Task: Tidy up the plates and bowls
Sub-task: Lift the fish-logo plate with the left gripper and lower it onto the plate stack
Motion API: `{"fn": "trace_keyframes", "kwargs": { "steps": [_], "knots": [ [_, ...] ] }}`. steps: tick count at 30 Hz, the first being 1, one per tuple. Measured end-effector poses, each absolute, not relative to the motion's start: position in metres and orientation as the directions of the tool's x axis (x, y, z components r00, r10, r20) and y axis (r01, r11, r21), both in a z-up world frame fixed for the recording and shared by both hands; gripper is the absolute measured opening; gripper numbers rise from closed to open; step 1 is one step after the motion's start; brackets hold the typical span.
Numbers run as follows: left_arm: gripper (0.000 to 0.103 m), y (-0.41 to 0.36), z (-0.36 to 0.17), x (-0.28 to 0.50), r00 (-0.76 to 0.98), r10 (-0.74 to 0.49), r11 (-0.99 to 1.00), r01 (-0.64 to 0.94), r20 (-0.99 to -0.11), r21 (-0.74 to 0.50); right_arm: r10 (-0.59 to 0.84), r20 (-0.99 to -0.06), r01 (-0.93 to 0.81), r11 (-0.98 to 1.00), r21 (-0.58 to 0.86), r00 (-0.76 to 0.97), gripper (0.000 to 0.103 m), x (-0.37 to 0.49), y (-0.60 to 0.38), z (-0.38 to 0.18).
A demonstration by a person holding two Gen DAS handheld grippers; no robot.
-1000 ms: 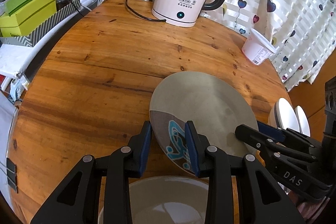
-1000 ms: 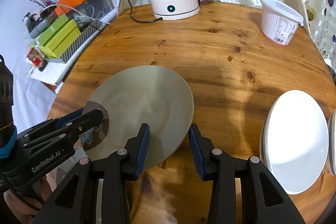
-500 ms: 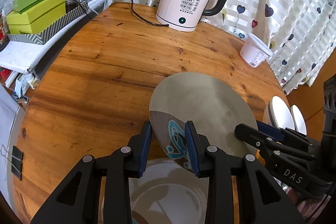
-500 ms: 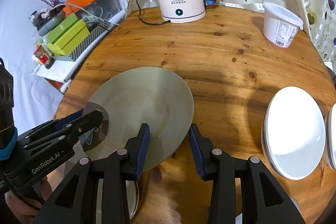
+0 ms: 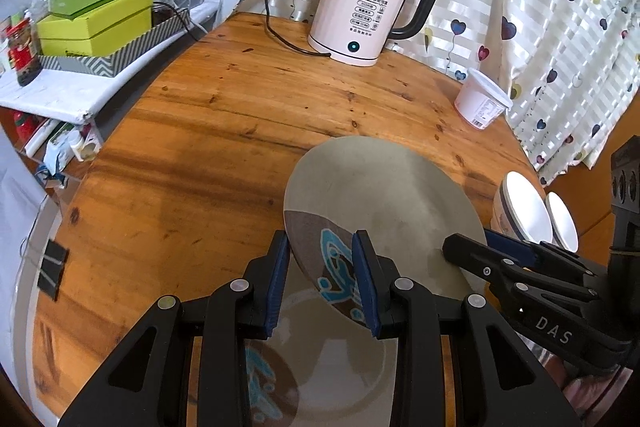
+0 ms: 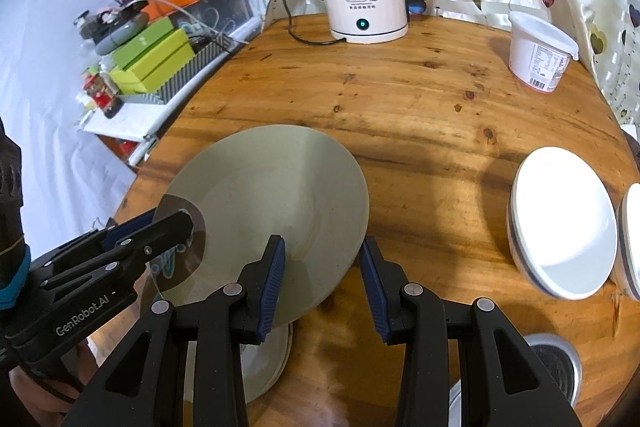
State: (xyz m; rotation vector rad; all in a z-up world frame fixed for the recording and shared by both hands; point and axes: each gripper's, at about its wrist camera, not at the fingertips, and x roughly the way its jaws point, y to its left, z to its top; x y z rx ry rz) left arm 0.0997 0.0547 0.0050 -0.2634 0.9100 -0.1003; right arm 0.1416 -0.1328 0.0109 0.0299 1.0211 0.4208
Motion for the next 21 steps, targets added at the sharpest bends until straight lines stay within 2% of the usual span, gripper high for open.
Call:
{"fn": "trace_keyframes", "kwargs": {
  "steps": [21],
  "knots": [
    [0.034,0.069,-0.009,0.041,0.618,-0.141,0.961,-0.104,-0.773,-0.258,0.384,-0.831,-0.401,0.89,0.217,0.403,0.038,0.095,-0.11,-0.002]
  ]
}}
